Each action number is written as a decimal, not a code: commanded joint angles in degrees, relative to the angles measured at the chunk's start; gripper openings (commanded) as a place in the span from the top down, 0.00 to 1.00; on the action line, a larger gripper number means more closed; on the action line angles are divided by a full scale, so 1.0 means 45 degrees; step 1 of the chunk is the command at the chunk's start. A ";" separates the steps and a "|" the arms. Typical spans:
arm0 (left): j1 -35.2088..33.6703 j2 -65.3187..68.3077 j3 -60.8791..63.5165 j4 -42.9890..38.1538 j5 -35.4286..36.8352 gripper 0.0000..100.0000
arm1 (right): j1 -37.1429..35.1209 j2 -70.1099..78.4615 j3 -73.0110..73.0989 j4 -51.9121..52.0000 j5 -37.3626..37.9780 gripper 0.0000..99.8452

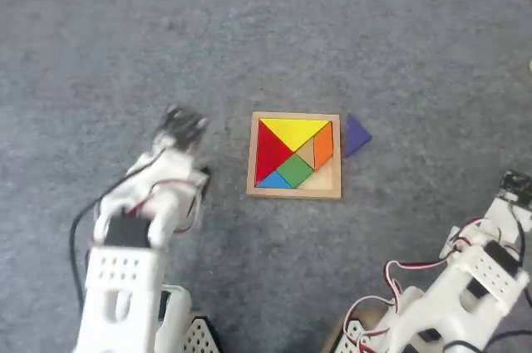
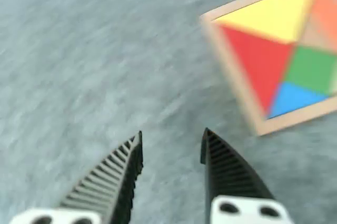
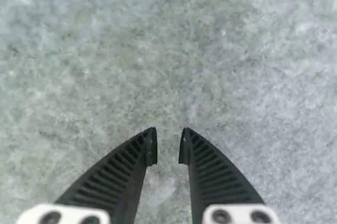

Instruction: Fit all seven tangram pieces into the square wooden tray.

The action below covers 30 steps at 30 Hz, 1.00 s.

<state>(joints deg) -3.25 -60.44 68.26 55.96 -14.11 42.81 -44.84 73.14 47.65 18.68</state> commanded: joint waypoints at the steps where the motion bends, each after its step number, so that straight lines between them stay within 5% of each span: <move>1: -0.1035 -0.3204 0.1748 0.0098 -0.0371 0.83 | -0.1182 0.0049 -0.2305 0.1885 0.0195 0.88; 8: -0.0996 -0.5060 0.3253 0.0313 -0.0371 0.83 | -0.5343 0.0479 -0.7404 0.6613 -0.1172 0.78; 15: -0.1094 -0.6720 0.4894 0.0293 -0.0371 0.83 | -0.9250 0.4230 -1.0647 0.7433 -0.4103 0.77; 30: -0.1348 -0.9631 0.6261 0.1504 -0.0371 0.83 | -1.1009 1.3001 -1.8325 0.7336 -0.5314 0.77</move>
<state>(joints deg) -8.70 -103.08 96.92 60.70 -15.25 -4.92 10.99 -2.20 80.35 -2.42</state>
